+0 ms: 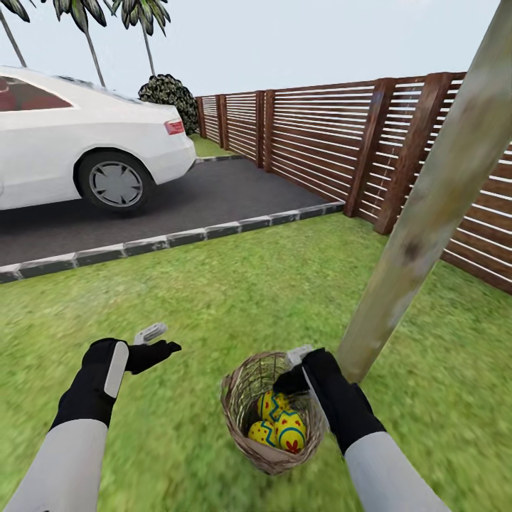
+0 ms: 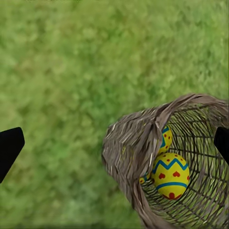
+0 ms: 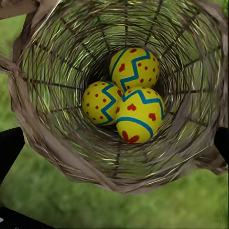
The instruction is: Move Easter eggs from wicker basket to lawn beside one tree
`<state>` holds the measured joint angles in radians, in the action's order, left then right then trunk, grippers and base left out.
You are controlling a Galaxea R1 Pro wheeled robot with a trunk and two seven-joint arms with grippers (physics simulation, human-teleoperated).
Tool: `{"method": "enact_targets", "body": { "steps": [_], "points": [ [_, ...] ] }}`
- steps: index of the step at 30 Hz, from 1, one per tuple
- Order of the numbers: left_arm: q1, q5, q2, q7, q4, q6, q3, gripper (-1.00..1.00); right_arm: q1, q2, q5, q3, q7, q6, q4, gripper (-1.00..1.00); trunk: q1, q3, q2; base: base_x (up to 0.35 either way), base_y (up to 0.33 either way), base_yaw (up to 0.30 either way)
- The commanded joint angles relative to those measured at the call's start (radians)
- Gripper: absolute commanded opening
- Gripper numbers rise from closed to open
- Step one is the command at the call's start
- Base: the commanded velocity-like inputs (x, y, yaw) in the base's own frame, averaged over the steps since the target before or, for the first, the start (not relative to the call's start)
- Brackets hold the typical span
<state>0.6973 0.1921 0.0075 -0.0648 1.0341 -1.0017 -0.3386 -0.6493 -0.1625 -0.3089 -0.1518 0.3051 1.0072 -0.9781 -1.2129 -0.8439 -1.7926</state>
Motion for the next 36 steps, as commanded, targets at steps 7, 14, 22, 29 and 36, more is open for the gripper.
{"method": "enact_targets", "body": {
  "steps": [7, 14, 22, 29, 36],
  "points": [
    [0.001, 0.02, -0.01, -0.004, 0.001, -0.005, -0.001, 1.0, -0.234, -0.001, -0.011, 0.182, -0.005, -0.004, 0.351, 1.0, 0.0, -0.001, 0.0, 0.0, 0.0, 0.0],
    [0.001, 0.023, -0.017, -0.004, 0.002, -0.005, -0.001, 1.0, -0.261, -0.005, -0.013, 0.199, -0.012, -0.017, 0.414, 1.0, -0.008, -0.007, -0.014, 0.0, 0.0, 0.0],
    [0.001, 0.023, -0.018, -0.005, -0.001, -0.005, 0.0, 1.0, -0.262, -0.006, -0.016, 0.196, -0.011, -0.021, 0.41, 1.0, -0.038, -0.032, -0.07, 0.0, 0.0, 0.0],
    [0.001, 0.023, -0.022, -0.004, -0.003, -0.005, 0.0, 1.0, -0.262, -0.008, -0.016, 0.169, -0.011, -0.038, 0.337, 1.0, -0.065, -0.054, -0.119, 0.0, 0.0, 0.0],
    [0.001, 0.023, -0.026, -0.005, -0.003, -0.005, 0.0, 1.0, -0.262, -0.008, -0.016, 0.031, -0.011, -0.04, 0.325, 1.0, -0.092, -0.076, -0.168, 0.0, 0.0, 0.0]
  ]
}}
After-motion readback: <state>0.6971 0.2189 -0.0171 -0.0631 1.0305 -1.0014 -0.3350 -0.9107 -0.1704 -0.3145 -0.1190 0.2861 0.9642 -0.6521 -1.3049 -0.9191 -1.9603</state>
